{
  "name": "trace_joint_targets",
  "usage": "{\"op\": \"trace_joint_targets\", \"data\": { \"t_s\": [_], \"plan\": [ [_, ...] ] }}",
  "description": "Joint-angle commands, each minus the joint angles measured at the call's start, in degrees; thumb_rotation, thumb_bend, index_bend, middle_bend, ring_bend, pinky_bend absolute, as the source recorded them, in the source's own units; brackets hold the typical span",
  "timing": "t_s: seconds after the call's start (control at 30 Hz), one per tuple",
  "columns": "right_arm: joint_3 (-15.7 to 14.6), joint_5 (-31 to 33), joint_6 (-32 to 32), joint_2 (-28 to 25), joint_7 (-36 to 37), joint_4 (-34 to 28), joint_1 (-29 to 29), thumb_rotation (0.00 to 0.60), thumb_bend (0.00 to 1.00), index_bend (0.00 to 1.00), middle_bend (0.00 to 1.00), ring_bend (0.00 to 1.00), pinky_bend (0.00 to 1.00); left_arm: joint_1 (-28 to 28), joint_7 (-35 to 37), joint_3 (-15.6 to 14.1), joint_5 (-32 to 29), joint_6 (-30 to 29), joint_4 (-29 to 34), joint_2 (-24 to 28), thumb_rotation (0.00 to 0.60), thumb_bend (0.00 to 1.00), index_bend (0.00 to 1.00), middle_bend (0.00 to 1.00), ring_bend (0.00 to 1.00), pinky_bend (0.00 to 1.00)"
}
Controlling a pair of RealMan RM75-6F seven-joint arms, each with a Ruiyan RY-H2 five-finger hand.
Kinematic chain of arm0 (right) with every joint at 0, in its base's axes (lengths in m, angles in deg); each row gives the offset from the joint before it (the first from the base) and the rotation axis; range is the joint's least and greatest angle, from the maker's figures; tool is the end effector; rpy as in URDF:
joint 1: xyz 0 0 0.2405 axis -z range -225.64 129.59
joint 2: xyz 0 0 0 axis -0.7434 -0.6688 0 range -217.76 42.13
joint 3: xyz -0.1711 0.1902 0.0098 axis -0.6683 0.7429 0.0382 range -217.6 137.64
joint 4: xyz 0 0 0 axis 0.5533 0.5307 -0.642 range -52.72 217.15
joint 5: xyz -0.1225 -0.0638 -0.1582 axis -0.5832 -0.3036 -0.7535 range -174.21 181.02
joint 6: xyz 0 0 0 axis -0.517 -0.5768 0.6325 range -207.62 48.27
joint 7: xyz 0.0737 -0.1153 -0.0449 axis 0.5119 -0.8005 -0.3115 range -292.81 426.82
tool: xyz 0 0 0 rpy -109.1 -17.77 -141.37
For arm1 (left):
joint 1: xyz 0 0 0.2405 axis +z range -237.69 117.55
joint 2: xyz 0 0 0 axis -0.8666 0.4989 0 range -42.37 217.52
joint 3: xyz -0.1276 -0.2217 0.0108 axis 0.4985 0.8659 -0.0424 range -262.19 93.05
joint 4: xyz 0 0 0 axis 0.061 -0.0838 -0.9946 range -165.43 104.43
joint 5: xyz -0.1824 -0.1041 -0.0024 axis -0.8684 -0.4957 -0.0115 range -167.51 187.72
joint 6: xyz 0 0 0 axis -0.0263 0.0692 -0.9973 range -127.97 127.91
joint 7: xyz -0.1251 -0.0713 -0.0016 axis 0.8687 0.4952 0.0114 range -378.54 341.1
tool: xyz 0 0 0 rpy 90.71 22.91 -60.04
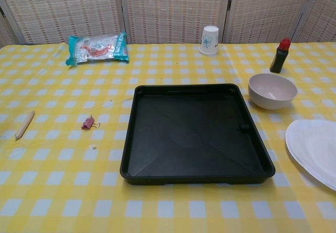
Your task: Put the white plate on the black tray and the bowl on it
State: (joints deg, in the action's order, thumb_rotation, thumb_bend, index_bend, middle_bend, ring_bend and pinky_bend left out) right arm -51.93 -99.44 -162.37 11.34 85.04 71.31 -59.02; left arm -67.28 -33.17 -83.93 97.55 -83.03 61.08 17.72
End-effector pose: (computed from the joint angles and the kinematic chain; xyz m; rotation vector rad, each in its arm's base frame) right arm -0.4206 -0.2049 0.0648 2.0140 -0.4722 0.5095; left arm -0.2975 0.1841 0.1164 -1.5342 -0.7846 -0.7830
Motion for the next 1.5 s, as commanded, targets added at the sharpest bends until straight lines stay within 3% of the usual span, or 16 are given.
{"op": "trace_joint_targets", "data": {
  "t_s": [0.03,0.43,0.73,0.9,1.5],
  "plan": [
    [-0.03,0.04,-0.20,0.11,0.00,0.02,-0.14,0.600,0.47,0.42,0.00,0.00,0.00,-0.01,0.02,0.01,-0.01,-0.01,0.01,0.02,0.600,0.32,0.00,0.00,0.05,0.04],
    [-0.10,0.08,-1.90,0.52,0.85,-0.37,-0.90,0.600,0.47,0.55,0.00,0.00,0.00,0.22,-0.76,0.28,-0.35,-0.60,-0.09,-0.12,0.600,0.32,0.00,0.00,0.05,0.04],
    [0.47,0.52,-5.41,1.19,1.29,0.16,-0.87,0.600,0.47,0.68,0.09,0.04,0.00,0.28,-0.70,0.29,-0.26,-0.80,-0.08,-0.05,0.600,0.32,0.00,0.00,0.05,0.04],
    [0.81,0.82,-6.55,1.23,1.30,0.22,-1.05,0.600,0.47,0.69,0.10,0.04,0.00,0.35,-0.68,0.28,-0.20,-0.97,-0.01,-0.01,0.600,0.32,0.00,0.00,0.05,0.04],
    [5.67,2.82,-28.81,-1.34,3.47,-4.36,-3.71,0.600,0.47,0.69,0.10,0.04,0.00,0.00,0.00,0.51,-0.94,-0.06,0.39,0.25,0.600,0.32,0.00,0.00,0.05,0.04]
  ]
}}
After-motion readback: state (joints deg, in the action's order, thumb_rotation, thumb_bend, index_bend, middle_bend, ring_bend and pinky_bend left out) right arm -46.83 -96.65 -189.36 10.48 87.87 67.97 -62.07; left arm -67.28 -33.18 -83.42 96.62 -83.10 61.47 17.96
